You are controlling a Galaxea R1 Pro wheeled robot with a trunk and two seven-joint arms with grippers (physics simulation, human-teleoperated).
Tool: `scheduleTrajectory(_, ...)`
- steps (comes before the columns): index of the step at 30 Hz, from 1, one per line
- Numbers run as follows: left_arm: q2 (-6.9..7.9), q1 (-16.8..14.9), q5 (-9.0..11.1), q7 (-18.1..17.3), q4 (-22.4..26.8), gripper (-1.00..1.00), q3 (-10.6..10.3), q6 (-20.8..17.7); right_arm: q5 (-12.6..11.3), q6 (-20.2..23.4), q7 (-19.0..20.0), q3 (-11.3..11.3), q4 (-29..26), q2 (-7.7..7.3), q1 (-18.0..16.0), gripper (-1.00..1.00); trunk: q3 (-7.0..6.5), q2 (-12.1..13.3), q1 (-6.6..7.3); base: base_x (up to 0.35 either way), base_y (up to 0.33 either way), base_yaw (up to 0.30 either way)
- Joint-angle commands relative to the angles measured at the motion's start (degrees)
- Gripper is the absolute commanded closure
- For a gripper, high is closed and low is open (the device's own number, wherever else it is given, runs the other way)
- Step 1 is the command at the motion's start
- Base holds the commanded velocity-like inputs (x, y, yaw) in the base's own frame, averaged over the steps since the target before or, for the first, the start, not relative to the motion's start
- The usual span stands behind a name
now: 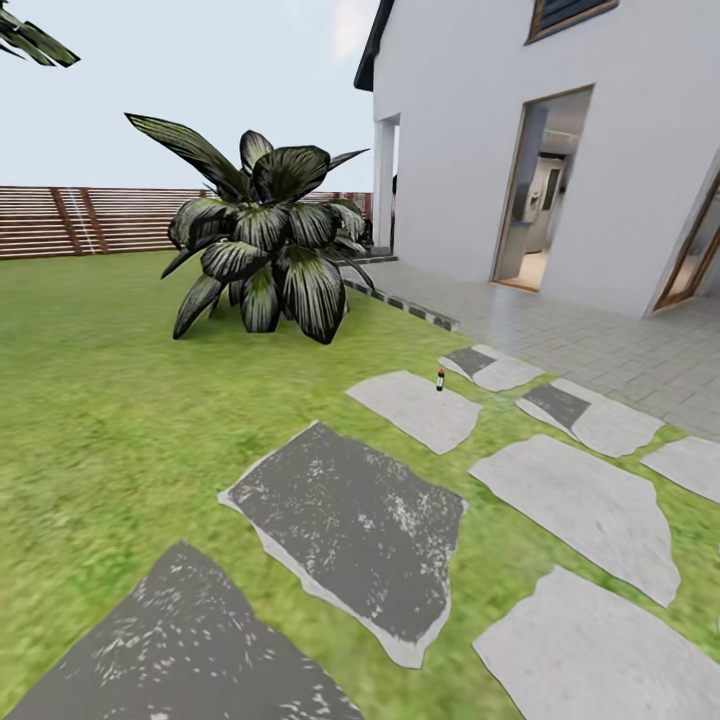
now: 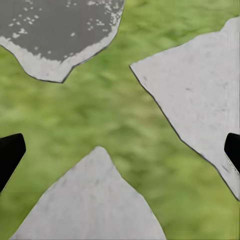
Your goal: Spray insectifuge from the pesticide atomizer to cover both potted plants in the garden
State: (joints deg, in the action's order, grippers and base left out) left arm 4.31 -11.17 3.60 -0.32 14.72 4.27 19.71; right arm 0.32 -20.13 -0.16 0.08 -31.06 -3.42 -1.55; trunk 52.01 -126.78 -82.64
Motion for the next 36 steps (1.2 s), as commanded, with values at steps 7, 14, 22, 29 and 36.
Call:
scheduleTrajectory(7,0.00,-0.04,0.37,-0.03,-0.05,-1.00,-0.02,0.22,0.03,-0.17,-0.02,0.01,0.04,-0.01,-0.03,-1.00,0.05,-0.02,-0.02,0.339,0.000,0.000)
scheduleTrajectory(14,0.00,-0.03,0.36,-0.03,-0.05,-1.00,-0.04,0.21,0.03,-0.17,-0.02,0.01,0.04,-0.01,-0.03,-1.00,0.05,-0.02,-0.02,0.339,0.000,0.000)
scheduleTrajectory(22,0.00,-0.03,0.35,-0.03,-0.05,-1.00,-0.05,0.24,0.03,-0.17,-0.02,0.01,0.04,-0.01,-0.03,-1.00,0.05,-0.02,-0.02,0.339,0.000,0.000)
scheduleTrajectory(29,0.00,-0.03,0.35,-0.03,-0.05,-1.00,-0.05,0.24,0.00,-0.17,-0.02,0.01,0.04,0.07,-0.03,-1.00,0.05,-0.02,-0.02,0.339,0.000,-0.028)
scheduleTrajectory(36,0.00,-0.02,0.36,-0.03,-0.05,-1.00,-0.05,0.24,-0.02,-0.17,-0.02,0.01,0.04,0.08,-0.03,-1.00,0.05,-0.02,-0.02,0.339,0.000,-0.222)
